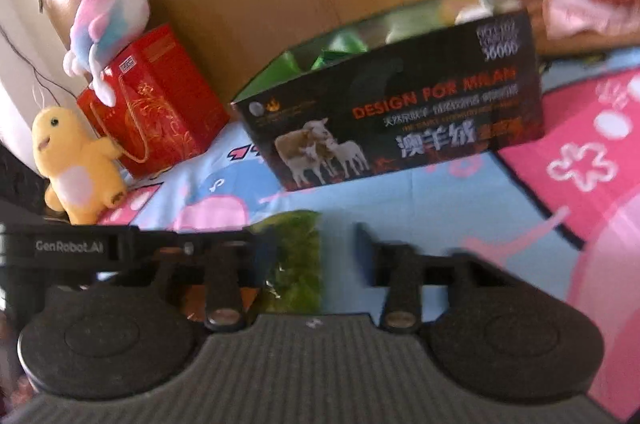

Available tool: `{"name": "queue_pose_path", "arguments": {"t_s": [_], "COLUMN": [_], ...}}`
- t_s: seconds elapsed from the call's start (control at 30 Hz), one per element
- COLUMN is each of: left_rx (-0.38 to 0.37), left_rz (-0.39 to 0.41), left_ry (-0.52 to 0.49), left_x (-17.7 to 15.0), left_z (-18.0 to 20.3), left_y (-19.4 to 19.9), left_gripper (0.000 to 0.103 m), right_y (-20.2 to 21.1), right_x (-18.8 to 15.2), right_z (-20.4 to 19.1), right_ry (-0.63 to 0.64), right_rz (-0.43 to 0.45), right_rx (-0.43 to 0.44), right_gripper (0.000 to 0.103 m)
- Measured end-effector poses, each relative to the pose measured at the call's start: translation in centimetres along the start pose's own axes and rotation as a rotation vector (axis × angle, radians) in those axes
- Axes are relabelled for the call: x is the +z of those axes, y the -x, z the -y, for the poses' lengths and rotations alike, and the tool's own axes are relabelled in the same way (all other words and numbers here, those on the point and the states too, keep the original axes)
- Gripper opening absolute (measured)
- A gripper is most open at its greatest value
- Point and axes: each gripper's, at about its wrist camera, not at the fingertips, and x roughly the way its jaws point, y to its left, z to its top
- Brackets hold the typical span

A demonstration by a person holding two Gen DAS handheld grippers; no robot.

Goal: Organize snacks

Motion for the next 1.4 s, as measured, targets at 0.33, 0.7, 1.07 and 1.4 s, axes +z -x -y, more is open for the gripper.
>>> {"name": "queue_pose_path", "arguments": {"t_s": [0.33,0.7,1.07,1.4], "left_rx": [-0.071,0.017,-0.035,-0.035], "left_rz": [-0.059,-0.041,-0.076,-0.025], "left_ry": [-0.064,-0.169,-0.154,-0.163], "left_x": [-1.9,-4.4,-5.0,-4.9], "left_z": [4.8,8.6,8.8,8.4], "left_y": [-3.0,-2.7,-3.3,-3.5], "left_gripper": [0.055,0.069,0.052,0.045], "right_y": [5.7,8.9,9.7,9.7], "right_x": [-2.0,-3.4,-3.8,-3.3], "right_z": [1.8,5.0,7.1,7.5], "right_ry": [-0.024,-0.054,-0.145,-0.168], "right_rz": [0.101,0.13,0.125,0.119], "right_rx": [-0.026,-0.151,-0.011,0.032], "right_gripper": [0.009,0.012,0.025,0.015]}}
